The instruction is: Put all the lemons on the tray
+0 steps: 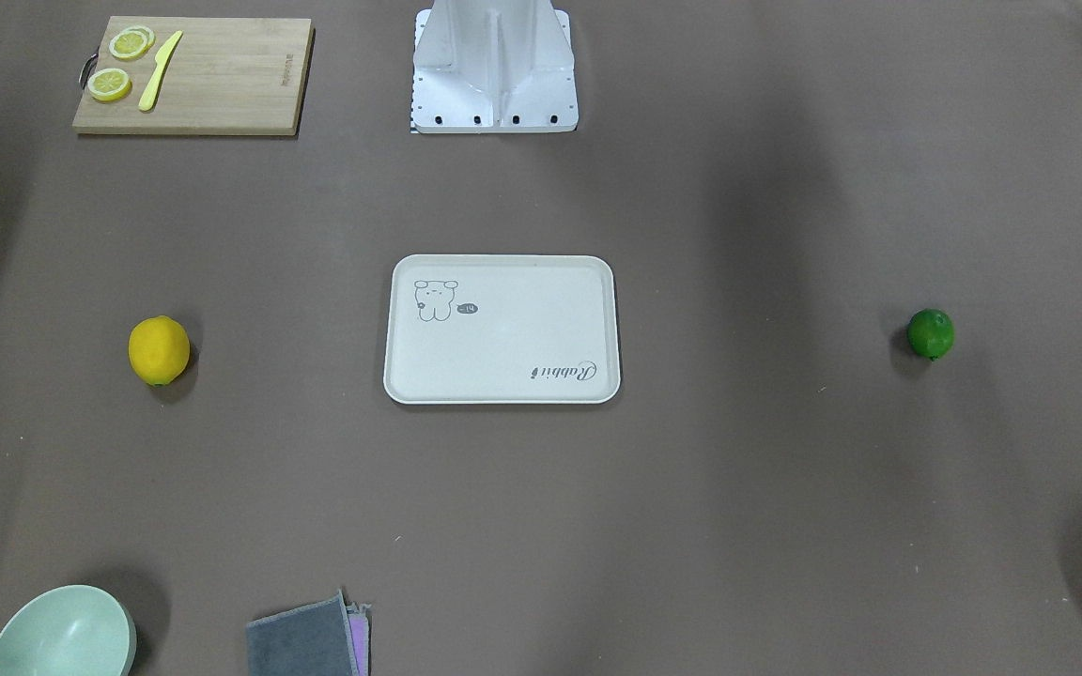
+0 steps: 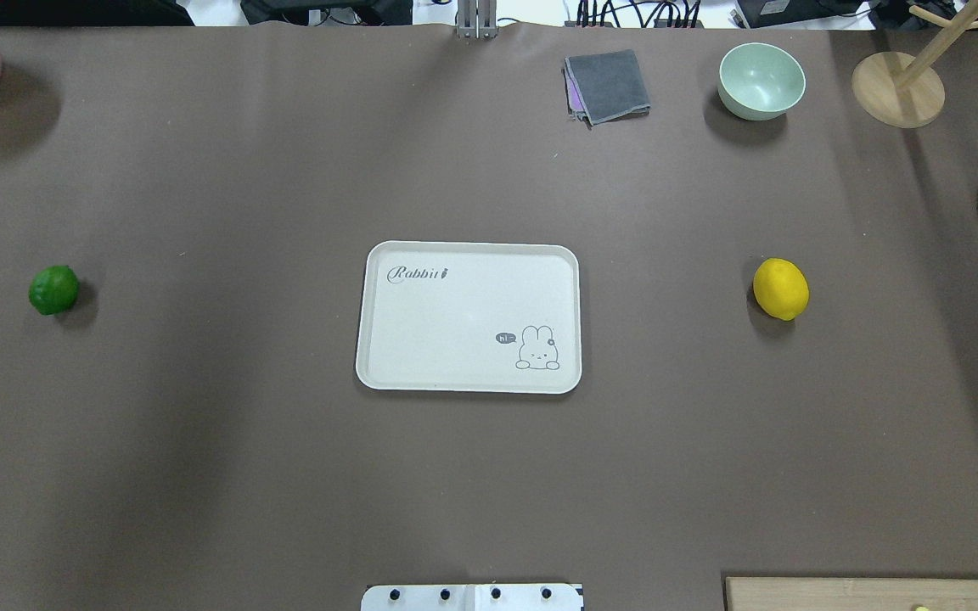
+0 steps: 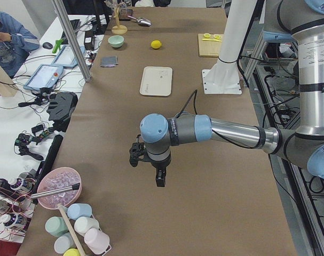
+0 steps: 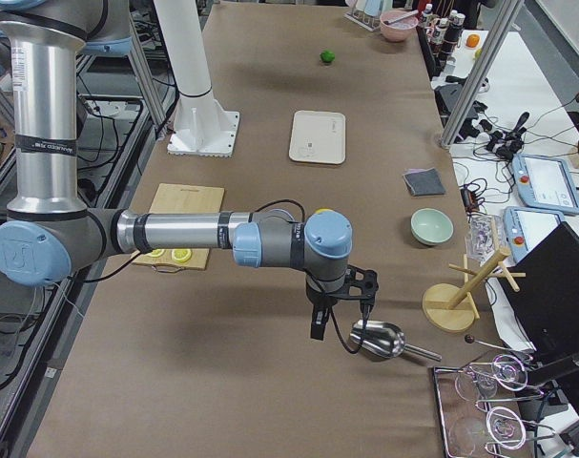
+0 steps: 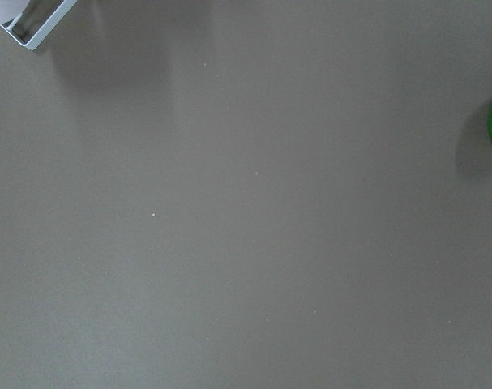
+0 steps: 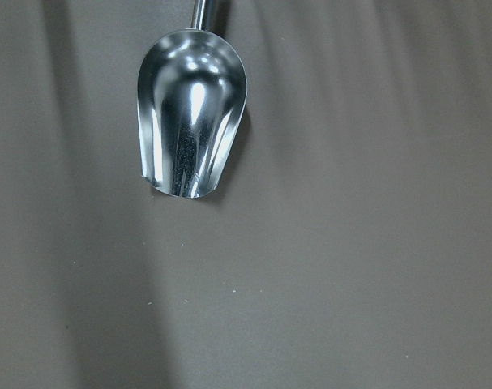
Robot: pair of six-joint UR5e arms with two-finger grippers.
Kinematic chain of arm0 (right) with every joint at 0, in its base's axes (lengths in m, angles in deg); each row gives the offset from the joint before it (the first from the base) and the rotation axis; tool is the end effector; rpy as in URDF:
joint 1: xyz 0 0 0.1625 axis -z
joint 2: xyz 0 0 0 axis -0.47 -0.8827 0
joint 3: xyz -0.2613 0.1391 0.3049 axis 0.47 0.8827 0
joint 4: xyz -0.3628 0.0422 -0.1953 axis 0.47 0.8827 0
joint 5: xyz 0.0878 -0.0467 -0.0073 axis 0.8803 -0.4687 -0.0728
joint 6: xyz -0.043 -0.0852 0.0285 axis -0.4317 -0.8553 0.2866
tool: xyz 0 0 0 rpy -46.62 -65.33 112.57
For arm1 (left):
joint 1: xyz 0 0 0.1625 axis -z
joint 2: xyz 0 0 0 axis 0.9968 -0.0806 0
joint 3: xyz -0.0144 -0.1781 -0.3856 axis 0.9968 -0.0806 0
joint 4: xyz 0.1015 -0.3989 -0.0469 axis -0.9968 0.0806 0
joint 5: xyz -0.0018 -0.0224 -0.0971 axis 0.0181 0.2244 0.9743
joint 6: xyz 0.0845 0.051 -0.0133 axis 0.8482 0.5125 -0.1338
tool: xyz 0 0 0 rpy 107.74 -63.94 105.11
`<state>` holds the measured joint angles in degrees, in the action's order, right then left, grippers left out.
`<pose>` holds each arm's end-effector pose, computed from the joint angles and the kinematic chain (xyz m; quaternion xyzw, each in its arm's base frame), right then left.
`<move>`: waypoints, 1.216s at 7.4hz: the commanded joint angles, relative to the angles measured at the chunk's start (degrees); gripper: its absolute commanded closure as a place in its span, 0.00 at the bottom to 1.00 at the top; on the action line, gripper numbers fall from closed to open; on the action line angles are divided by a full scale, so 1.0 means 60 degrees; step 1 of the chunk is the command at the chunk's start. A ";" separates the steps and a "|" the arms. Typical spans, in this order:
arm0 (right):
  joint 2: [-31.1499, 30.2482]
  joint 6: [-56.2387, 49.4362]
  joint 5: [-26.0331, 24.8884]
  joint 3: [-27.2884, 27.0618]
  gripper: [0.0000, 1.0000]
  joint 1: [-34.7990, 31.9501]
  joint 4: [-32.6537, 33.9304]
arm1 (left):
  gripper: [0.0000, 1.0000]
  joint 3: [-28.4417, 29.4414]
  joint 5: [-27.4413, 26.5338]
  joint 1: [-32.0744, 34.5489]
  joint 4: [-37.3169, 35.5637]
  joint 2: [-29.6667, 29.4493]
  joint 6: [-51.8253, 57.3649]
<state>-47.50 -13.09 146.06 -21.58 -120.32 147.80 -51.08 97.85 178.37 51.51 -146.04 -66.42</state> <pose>0.0887 -0.4657 0.6330 -0.0046 -0.3371 0.0924 0.9369 -0.0849 -0.4031 0.5973 -0.0273 0.3812 0.0220 0.9238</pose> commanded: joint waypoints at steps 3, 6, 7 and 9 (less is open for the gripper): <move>0.0000 0.0005 0.0004 -0.0015 0.00 0.0000 0.0015 | 0.02 -0.0085 0.0026 -0.1943 0.1753 -0.0079 -0.3319; 0.0000 -0.0010 0.0018 0.0000 0.00 0.0000 0.0015 | 0.03 0.0176 -0.0018 -0.3702 0.3669 -0.0080 -0.5973; 0.0000 -0.0010 0.0062 0.0000 0.00 0.0000 0.0015 | 0.03 0.0193 -0.0076 -0.4243 0.3703 -0.0283 -0.6832; 0.0014 -0.0010 0.0048 0.0000 0.00 0.0277 0.0001 | 0.05 0.0324 -0.0091 -0.4686 0.3704 -0.0678 -0.7439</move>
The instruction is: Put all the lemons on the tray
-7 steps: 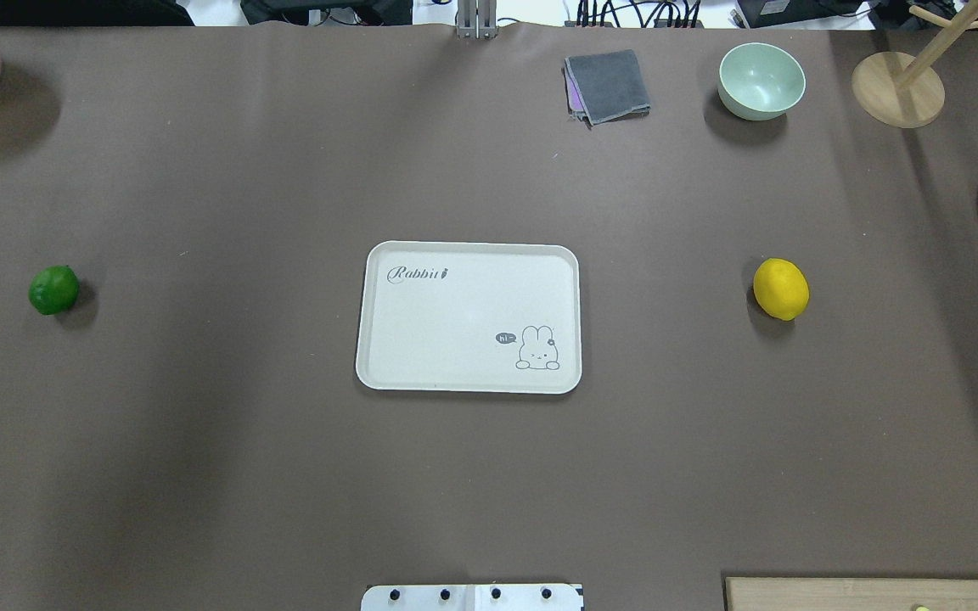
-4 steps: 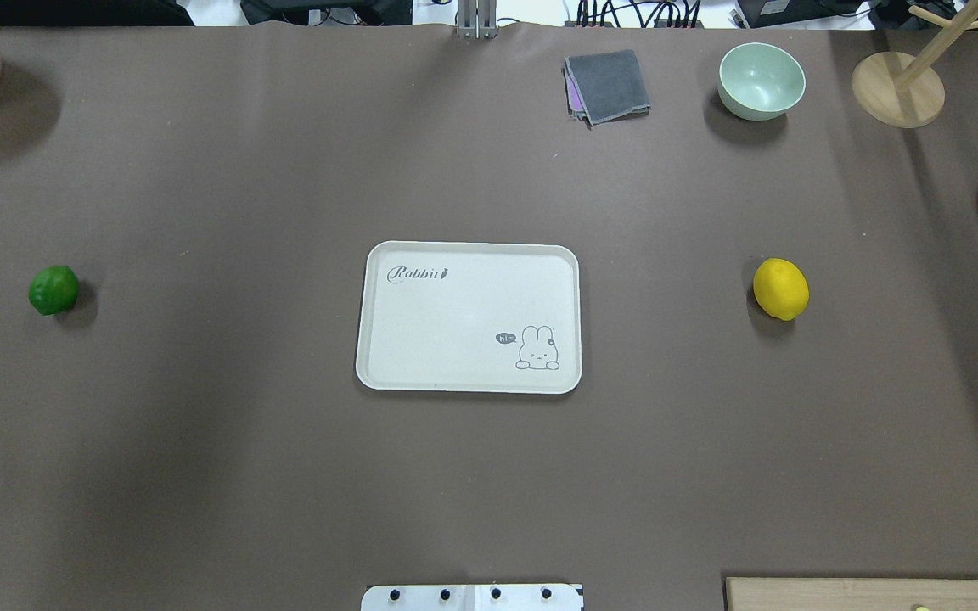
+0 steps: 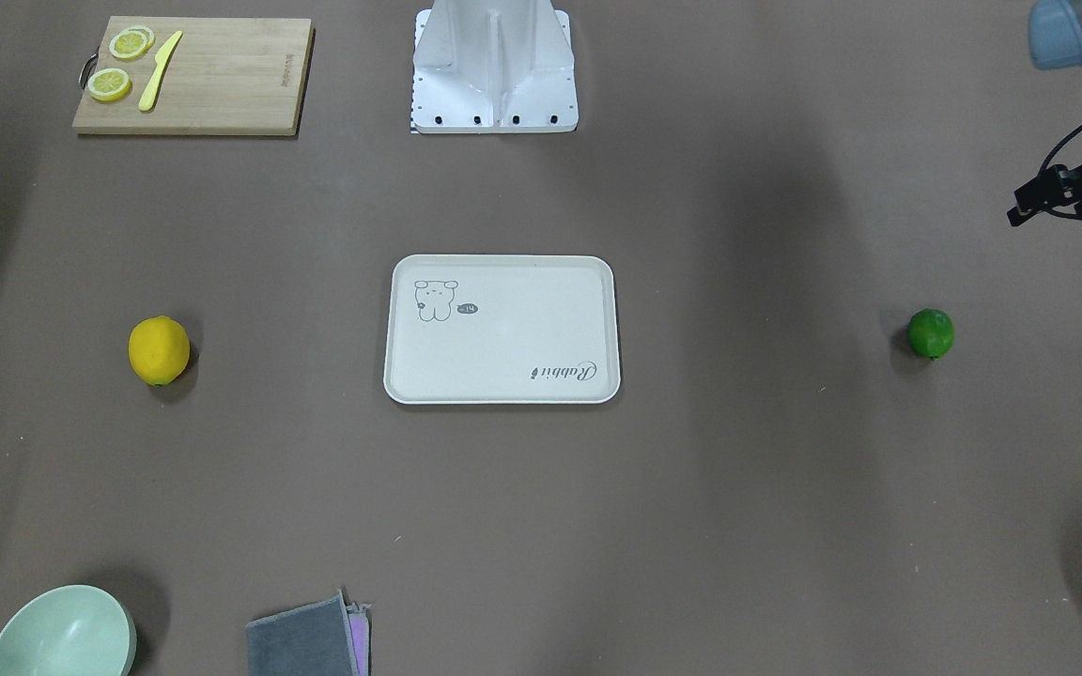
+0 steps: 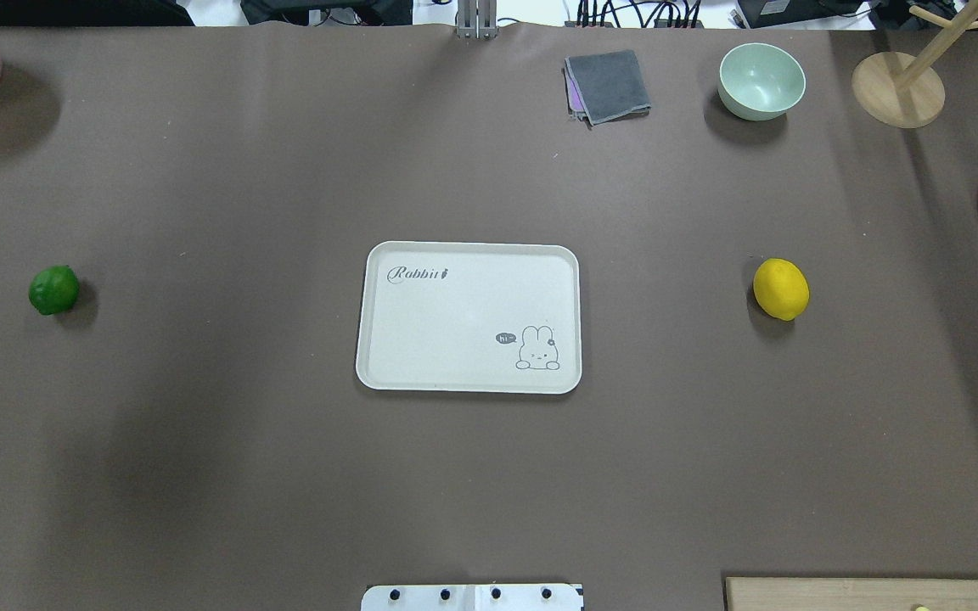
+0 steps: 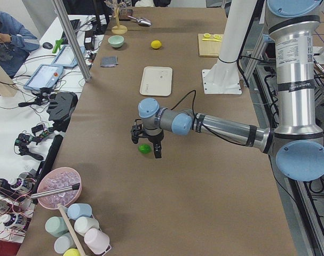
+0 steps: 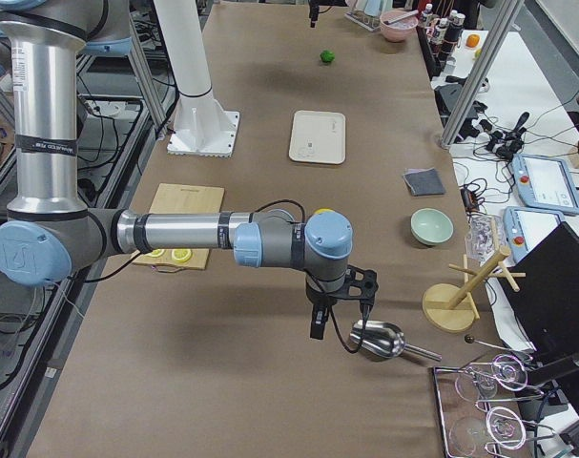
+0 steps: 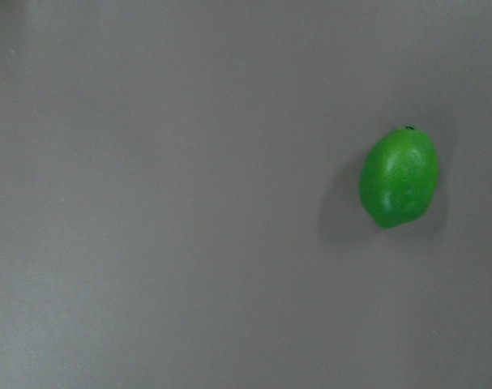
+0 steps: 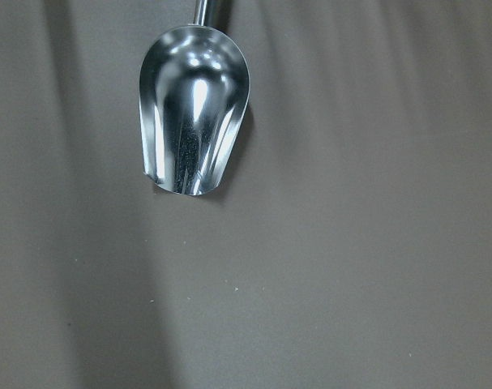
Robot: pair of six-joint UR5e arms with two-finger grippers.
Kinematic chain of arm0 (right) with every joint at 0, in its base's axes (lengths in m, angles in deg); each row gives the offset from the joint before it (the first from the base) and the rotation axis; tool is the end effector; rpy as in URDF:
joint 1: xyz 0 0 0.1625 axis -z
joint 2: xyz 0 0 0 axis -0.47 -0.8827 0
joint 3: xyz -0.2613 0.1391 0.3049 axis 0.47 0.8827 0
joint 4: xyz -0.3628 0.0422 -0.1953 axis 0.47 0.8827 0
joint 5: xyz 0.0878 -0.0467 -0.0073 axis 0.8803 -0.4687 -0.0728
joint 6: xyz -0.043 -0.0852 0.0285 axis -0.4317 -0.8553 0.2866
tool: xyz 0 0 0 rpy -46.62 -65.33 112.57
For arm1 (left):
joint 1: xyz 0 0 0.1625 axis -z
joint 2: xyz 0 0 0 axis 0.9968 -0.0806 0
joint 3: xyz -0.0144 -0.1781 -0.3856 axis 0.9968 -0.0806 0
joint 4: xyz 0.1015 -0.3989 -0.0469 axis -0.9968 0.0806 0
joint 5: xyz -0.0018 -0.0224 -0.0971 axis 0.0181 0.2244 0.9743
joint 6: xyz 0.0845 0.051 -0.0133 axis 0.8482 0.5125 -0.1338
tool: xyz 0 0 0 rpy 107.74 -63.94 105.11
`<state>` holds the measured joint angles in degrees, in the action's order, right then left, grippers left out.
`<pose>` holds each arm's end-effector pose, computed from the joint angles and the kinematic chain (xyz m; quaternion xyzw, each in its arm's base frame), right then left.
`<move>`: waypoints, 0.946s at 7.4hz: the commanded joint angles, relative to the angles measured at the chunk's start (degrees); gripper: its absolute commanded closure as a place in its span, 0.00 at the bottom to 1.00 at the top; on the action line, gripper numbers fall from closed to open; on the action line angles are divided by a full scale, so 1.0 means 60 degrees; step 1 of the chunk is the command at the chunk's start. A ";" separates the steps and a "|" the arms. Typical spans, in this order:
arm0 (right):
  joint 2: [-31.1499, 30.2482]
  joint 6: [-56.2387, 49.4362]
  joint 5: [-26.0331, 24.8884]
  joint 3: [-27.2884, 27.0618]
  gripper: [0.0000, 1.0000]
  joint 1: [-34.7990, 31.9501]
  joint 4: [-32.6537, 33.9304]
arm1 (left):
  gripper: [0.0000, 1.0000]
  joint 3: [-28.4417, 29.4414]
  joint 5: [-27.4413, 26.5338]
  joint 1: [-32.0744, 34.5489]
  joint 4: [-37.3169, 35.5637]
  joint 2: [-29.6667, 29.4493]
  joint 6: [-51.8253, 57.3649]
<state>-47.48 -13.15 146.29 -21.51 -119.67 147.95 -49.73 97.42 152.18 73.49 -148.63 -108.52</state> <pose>0.0831 -0.4666 0.6335 -0.0081 -0.3388 0.0871 0.9368 0.1185 -0.4398 0.5504 -0.0686 0.3834 -0.0302 0.9205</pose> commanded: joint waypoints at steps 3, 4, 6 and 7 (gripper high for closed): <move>0.0318 0.1470 0.0125 -0.0976 0.00 0.1455 -0.0053 | 0.07 0.1616 -0.0005 -0.0571 0.0039 -0.1868 -0.0952; 0.0668 0.2262 0.0328 -0.1038 0.00 0.2055 -0.0576 | 0.07 0.2436 -0.0019 -0.0571 0.0054 -0.2615 -0.0937; 0.0919 0.4267 0.1149 -0.0937 0.00 0.2979 -0.1775 | 0.08 0.3247 -0.0034 -0.0658 0.0796 -0.2784 -0.0280; 0.1326 0.5016 0.1151 -0.0907 0.00 0.3520 -0.1942 | 0.08 0.3337 -0.0208 -0.0703 0.1149 -0.2711 -0.0307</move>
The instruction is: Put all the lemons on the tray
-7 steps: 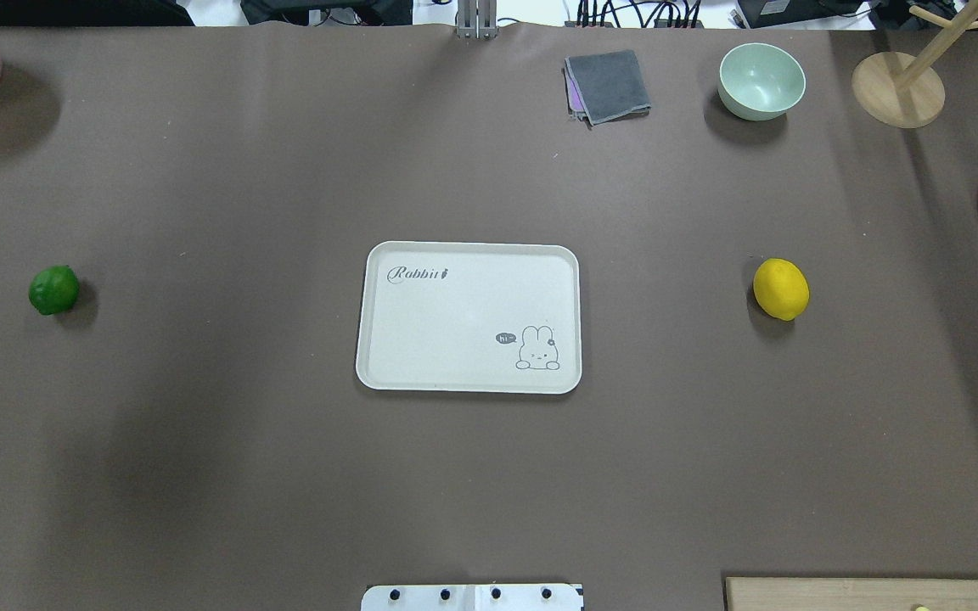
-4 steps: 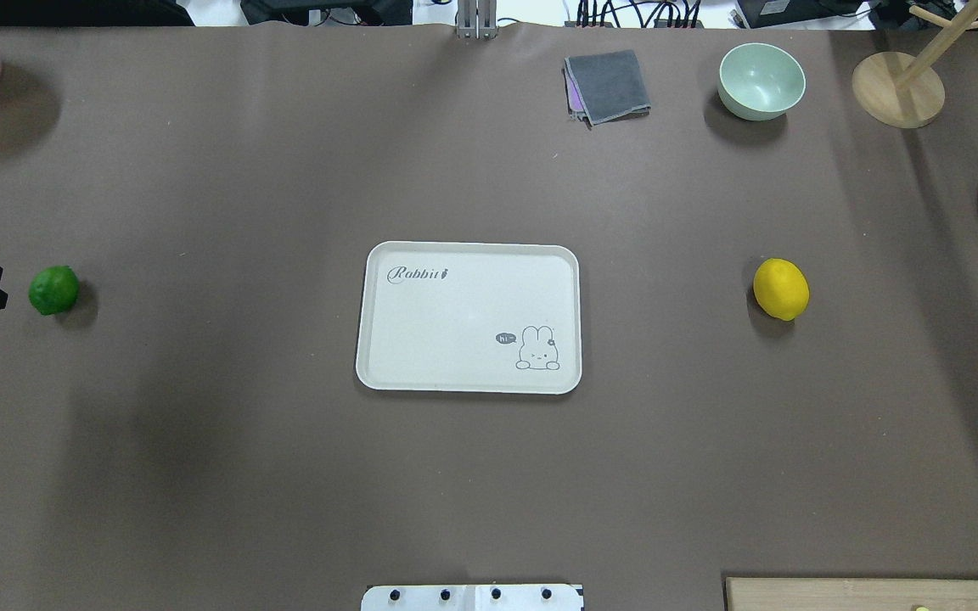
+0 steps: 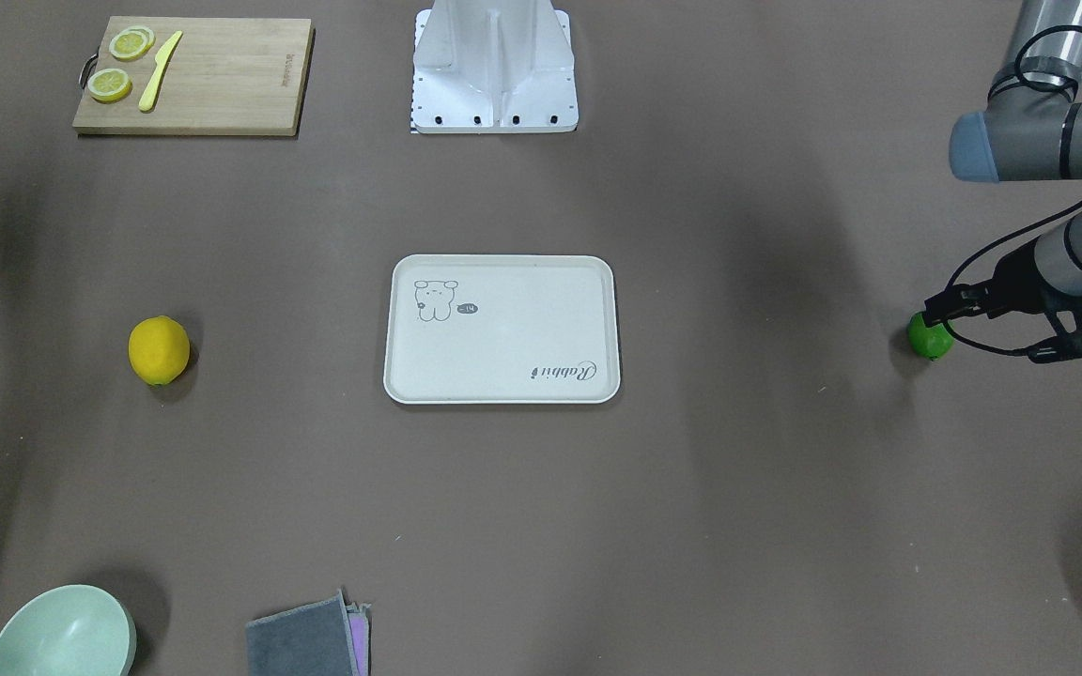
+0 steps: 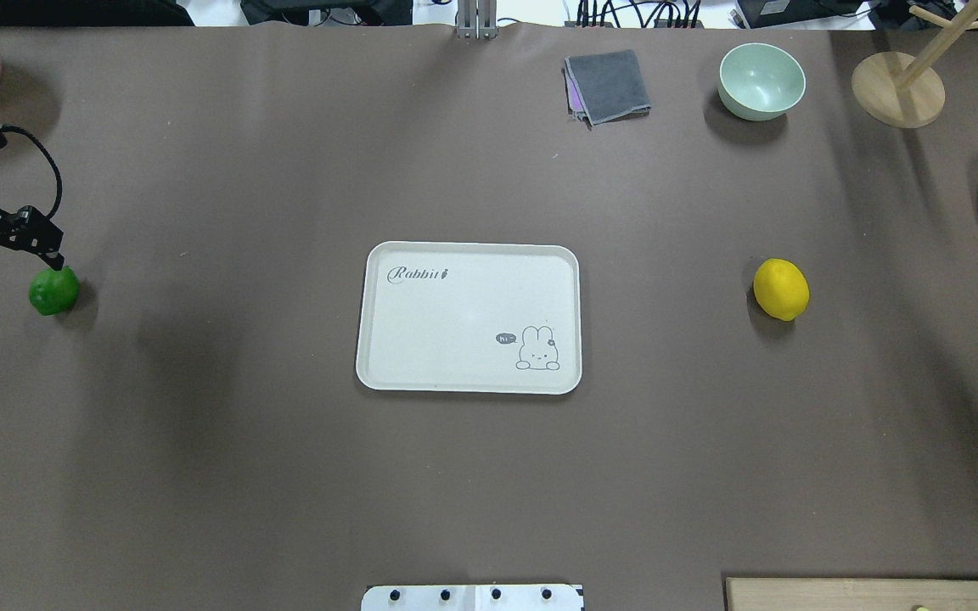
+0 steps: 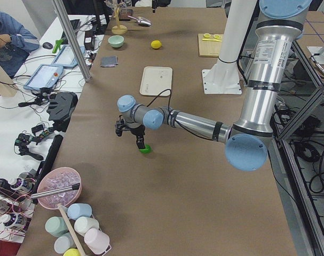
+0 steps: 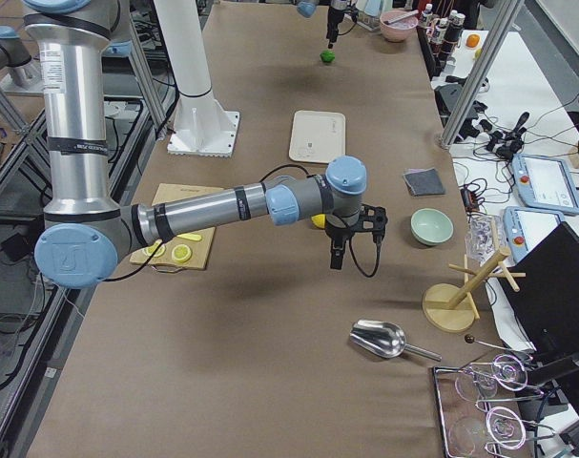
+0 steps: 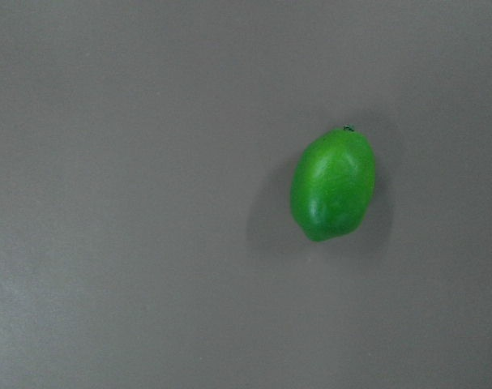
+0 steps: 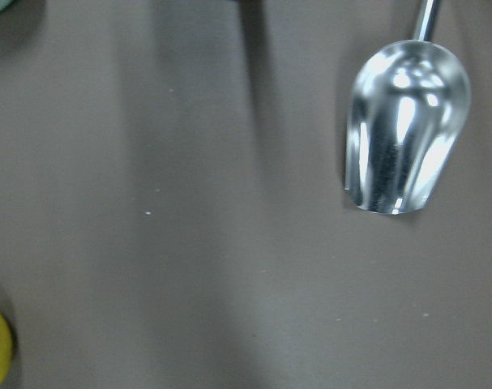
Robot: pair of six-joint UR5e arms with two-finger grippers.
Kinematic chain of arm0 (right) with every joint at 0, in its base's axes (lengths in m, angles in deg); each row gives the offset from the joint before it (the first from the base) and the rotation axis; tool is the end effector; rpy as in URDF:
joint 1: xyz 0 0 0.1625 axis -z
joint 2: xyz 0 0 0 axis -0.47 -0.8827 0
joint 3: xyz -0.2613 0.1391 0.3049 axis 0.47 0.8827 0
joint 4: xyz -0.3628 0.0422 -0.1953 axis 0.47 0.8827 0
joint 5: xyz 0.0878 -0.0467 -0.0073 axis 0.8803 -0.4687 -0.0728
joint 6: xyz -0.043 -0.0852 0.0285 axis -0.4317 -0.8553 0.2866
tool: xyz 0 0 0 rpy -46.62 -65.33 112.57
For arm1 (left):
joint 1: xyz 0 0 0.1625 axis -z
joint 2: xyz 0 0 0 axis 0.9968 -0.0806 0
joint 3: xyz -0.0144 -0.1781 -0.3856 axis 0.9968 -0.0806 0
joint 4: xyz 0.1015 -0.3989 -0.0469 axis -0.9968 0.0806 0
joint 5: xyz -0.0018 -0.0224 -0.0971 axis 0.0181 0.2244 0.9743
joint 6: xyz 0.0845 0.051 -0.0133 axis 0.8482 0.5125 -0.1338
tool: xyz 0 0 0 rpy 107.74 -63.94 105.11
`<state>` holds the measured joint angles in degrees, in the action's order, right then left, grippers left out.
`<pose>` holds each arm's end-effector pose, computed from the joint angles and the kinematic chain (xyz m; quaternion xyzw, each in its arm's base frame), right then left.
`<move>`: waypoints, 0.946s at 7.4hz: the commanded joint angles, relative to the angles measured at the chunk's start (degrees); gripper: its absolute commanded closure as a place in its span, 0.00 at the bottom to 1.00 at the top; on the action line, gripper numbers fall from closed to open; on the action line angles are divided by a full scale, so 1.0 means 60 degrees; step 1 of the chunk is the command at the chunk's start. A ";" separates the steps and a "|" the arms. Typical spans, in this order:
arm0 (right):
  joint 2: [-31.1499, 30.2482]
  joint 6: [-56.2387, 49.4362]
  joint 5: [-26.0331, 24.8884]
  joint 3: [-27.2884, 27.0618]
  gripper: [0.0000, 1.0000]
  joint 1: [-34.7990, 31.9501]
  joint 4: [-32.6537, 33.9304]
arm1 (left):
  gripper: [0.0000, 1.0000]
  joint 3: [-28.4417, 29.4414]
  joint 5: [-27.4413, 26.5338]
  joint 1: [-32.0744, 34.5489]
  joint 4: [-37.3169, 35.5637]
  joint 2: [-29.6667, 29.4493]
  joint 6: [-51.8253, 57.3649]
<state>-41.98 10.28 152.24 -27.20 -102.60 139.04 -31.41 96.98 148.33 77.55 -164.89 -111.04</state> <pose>-0.0767 -0.5114 0.5124 0.0043 -0.4186 0.0660 0.9057 0.2038 -0.5418 0.5573 -0.0736 0.3837 -0.0135 0.9204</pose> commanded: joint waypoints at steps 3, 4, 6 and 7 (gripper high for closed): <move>0.1100 0.1603 -0.0567 0.0219 0.00 0.2695 -0.0518 | 0.08 0.0269 -0.0443 -0.0412 0.0594 0.0116 0.0027; 0.1130 0.1516 -0.1167 0.0262 0.00 0.3181 -0.0518 | 0.09 0.0284 -0.0444 -0.0486 0.0928 0.0276 -0.0133; 0.1145 0.1442 -0.1305 0.0409 0.00 0.3405 -0.0518 | 0.12 0.0357 -0.0678 -0.0939 0.2127 0.0745 -0.0894; 0.1159 0.1471 -0.1377 0.0438 0.00 0.3579 -0.0518 | 0.26 0.0386 -0.0664 -0.0955 0.2161 0.0746 -0.0911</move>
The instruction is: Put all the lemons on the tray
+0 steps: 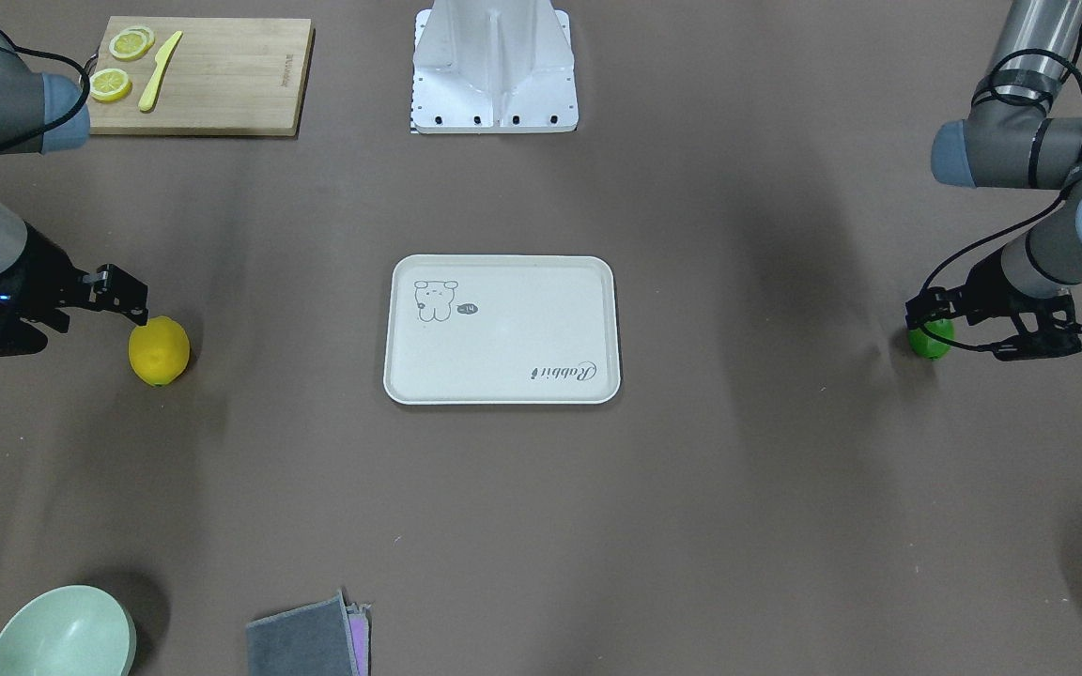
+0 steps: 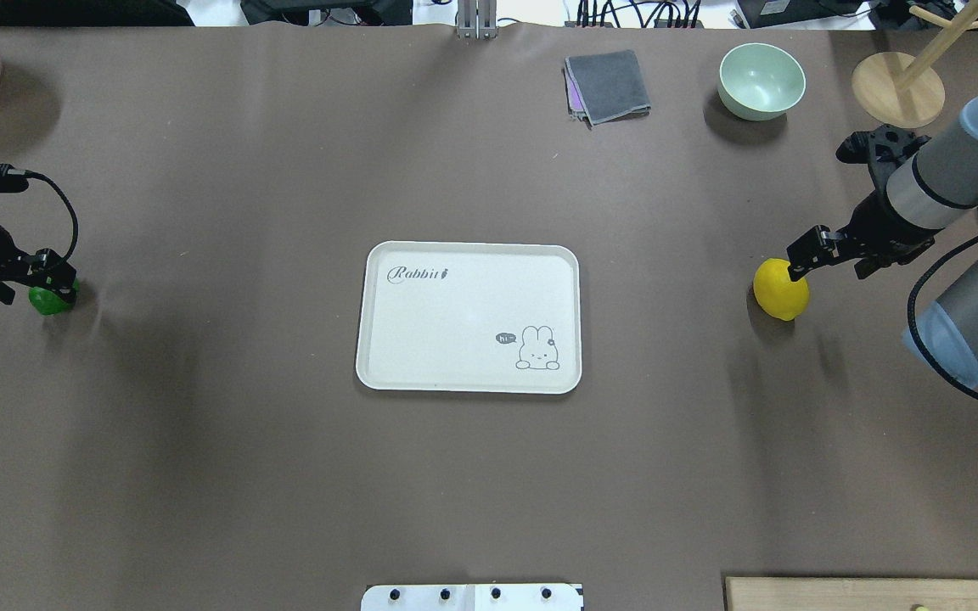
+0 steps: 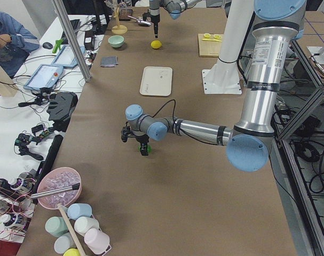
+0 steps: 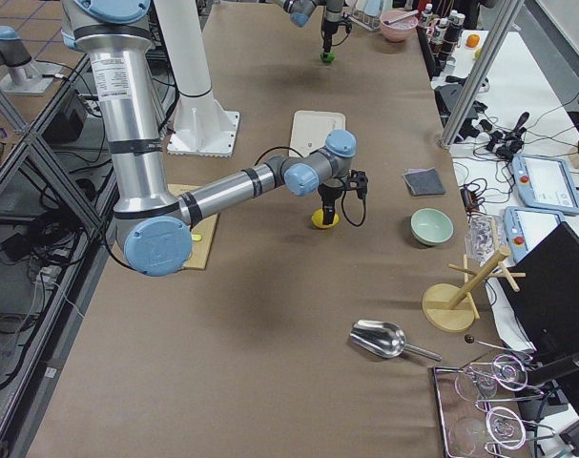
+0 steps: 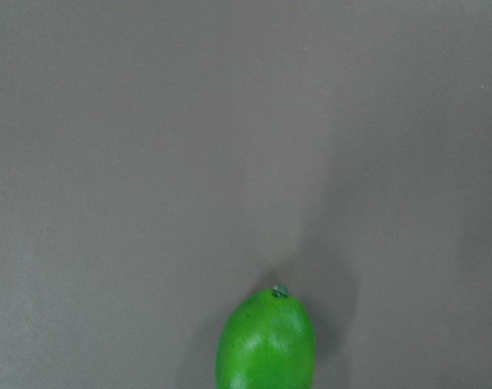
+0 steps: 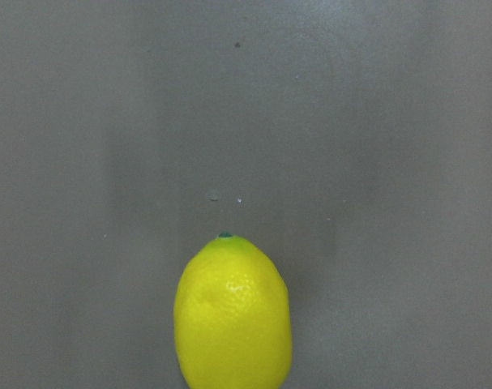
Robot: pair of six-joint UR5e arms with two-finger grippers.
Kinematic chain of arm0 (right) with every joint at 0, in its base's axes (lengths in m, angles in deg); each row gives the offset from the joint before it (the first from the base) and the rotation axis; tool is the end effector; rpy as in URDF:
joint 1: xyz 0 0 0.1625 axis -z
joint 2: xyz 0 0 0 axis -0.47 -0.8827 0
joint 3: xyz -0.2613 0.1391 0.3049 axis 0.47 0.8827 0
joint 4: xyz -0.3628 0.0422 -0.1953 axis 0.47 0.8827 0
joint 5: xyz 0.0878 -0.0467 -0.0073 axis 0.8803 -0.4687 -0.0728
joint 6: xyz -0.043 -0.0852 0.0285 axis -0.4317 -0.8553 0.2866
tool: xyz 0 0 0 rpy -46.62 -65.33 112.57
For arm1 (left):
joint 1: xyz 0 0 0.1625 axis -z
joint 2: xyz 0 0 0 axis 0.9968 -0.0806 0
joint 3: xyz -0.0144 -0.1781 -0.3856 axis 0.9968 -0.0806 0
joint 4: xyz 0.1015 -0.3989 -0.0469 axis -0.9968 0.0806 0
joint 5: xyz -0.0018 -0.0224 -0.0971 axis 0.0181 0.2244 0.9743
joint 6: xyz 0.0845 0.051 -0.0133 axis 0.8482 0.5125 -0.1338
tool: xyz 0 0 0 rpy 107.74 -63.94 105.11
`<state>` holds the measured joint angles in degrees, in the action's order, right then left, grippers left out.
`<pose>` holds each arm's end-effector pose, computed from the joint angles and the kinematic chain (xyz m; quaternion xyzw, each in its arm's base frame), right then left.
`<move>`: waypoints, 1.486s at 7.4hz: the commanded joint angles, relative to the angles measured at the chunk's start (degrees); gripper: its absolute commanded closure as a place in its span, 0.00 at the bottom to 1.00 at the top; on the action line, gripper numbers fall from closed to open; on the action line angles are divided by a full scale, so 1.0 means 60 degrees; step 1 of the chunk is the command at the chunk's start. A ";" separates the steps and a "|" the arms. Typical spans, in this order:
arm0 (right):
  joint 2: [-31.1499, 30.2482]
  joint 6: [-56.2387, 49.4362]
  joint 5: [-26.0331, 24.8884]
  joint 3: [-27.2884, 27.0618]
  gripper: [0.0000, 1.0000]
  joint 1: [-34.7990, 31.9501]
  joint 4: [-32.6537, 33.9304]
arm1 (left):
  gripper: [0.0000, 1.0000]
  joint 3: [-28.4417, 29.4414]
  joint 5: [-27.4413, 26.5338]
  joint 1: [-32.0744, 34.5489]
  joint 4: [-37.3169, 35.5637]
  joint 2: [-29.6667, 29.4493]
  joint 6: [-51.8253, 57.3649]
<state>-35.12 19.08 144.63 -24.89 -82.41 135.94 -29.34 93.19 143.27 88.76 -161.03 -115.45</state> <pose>-0.2686 -0.4984 0.4693 -0.0079 -0.3965 -0.0330 0.9174 0.2366 -0.5083 0.5947 -0.0495 0.3755 0.0022 0.9255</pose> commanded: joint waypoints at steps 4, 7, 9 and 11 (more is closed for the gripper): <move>0.0295 0.0106 -0.0257 0.1078 0.00 0.0434 -0.1143 | 1.00 -0.0046 0.0099 -0.0113 0.0175 0.0002 -0.0075; 0.0457 0.0092 -0.0301 0.1327 0.00 0.0566 -0.1158 | 1.00 -0.0832 0.0859 0.0251 -0.0842 0.0002 -0.0002; 0.0530 0.0092 -0.0287 0.1518 0.00 0.0610 -0.1158 | 1.00 -0.1496 0.0875 0.0820 -0.3327 -0.0826 0.1368; 0.0545 0.0106 -0.0258 0.1504 0.01 0.0683 -0.1143 | 1.00 -0.1512 0.0861 0.1335 -0.5791 -0.2292 0.2296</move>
<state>-31.95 19.64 142.94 -15.90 -78.53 129.01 -38.13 98.35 149.30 62.97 -169.65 -104.96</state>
